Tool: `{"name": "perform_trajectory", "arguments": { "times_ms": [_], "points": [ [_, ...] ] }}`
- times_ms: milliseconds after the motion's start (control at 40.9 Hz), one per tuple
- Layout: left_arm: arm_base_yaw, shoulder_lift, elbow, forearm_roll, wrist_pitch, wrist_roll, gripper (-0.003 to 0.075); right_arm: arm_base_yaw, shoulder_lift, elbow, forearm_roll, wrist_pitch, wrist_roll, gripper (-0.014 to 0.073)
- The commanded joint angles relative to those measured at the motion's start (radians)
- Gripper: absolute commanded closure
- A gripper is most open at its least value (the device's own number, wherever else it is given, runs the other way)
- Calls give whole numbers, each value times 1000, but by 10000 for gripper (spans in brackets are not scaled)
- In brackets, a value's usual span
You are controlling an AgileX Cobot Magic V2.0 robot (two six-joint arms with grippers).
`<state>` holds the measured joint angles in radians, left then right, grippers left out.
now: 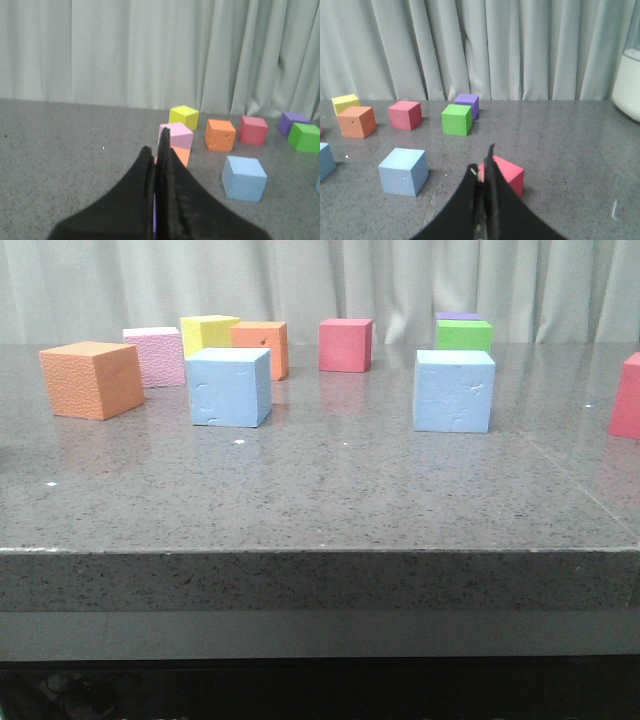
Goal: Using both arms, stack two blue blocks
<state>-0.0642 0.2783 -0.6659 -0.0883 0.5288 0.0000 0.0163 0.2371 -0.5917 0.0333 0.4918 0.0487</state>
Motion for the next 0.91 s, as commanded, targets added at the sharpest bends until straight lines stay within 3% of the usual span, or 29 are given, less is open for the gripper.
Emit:
{"name": "perform_trajectory", "arguments": {
  "times_ms": [0,489,538,709,758,881],
  "points": [
    [-7,109,-111,-8,60,0,738,-3,107,-101,-23,34,-9,662],
    [-7,390,-115,16,66,0,710,-3,398,-89,-13,97,-8,631],
    [-7,404,-115,22,64,0,631,-3,412,-89,-13,95,-9,551],
    [-7,427,-115,22,44,0,242,-3,448,-89,-13,78,-27,20],
    [-7,432,-115,22,44,0,184,-3,460,-89,-13,75,-27,-78],
    [-7,435,-115,22,44,0,154,-3,489,-110,19,96,-32,-41]
  ]
}}
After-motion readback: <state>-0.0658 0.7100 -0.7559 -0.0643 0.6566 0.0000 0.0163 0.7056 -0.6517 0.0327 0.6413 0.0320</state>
